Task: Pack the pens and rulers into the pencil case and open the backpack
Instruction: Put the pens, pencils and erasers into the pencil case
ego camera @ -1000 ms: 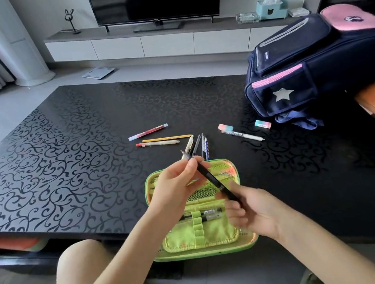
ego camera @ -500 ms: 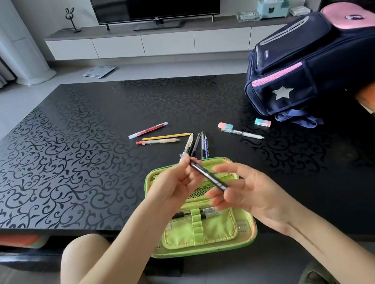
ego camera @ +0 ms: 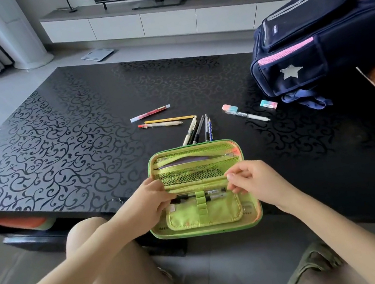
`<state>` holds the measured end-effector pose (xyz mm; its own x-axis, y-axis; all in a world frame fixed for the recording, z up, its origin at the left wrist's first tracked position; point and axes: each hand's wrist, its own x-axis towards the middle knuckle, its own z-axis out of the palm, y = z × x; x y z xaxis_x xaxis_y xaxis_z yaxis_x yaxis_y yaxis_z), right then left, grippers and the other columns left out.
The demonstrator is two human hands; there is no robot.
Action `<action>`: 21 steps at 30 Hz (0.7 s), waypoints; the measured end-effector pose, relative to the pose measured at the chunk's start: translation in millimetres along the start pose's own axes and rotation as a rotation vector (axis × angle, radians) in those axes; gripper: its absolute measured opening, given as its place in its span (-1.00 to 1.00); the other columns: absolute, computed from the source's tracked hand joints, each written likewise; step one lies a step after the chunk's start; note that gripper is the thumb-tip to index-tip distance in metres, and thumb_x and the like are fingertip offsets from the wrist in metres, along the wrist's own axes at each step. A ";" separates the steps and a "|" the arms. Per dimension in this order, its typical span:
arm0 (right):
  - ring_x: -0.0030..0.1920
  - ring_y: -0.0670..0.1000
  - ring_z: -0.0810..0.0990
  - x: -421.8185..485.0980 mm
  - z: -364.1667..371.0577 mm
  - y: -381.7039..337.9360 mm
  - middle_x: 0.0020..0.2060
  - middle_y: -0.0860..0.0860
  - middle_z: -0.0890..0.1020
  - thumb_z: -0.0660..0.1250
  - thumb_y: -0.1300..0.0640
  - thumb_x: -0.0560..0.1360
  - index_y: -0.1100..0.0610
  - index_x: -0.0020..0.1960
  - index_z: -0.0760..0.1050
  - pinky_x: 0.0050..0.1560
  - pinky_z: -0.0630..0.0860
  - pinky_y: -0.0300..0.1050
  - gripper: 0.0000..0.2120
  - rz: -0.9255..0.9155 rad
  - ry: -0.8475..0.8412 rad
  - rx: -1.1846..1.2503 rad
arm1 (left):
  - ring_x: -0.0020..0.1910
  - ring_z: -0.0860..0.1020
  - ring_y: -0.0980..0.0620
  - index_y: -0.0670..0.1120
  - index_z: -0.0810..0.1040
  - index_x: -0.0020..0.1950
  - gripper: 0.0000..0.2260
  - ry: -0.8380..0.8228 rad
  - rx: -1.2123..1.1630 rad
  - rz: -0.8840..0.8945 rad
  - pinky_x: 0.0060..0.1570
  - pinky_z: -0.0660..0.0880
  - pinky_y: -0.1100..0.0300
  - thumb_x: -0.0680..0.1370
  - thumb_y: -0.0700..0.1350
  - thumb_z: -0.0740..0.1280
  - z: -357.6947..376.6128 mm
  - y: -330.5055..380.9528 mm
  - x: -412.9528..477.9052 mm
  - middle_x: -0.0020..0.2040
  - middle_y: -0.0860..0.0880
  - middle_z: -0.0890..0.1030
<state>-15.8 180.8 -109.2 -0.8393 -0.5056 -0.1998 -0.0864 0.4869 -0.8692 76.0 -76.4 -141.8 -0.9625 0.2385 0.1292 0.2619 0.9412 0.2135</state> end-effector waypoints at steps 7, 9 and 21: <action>-0.12 -0.13 0.58 6.2 24.8 23.0 -0.17 -0.13 0.63 0.29 0.10 0.53 0.06 0.01 0.59 -0.12 0.47 -0.32 -0.87 -0.089 0.020 -0.336 | -0.15 0.48 -0.04 -0.12 0.58 -0.11 -0.93 0.087 -0.127 -0.011 -0.14 0.49 0.15 0.46 -0.13 0.40 22.4 26.4 2.5 -0.19 -0.01 0.58; -0.12 -0.13 0.57 6.5 28.8 29.1 -0.14 -0.11 0.63 0.29 0.12 0.52 0.07 0.02 0.59 -0.09 0.48 -0.28 -0.87 -0.115 0.052 -0.370 | -0.19 0.47 -0.03 -0.13 0.57 -0.17 -0.93 0.139 -0.155 -0.065 -0.18 0.48 0.15 0.45 -0.14 0.41 31.0 33.9 5.1 -0.23 -0.01 0.57; -0.30 -0.13 0.41 4.6 42.6 51.0 -0.35 0.00 0.47 0.35 0.27 0.43 0.13 0.03 0.54 -0.19 0.40 -0.21 -0.81 -0.280 0.313 -0.330 | -0.10 0.42 0.02 -0.04 0.60 -0.04 -0.74 0.206 -0.165 -0.261 -0.03 0.40 0.18 0.48 0.08 0.22 26.3 15.5 -31.9 -0.13 0.00 0.55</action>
<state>-1.2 173.0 -173.7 -0.8755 -0.4363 0.2076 -0.4519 0.5875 -0.6713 108.9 -63.1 -168.1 -0.9685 -0.0735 0.2380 0.0333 0.9087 0.4162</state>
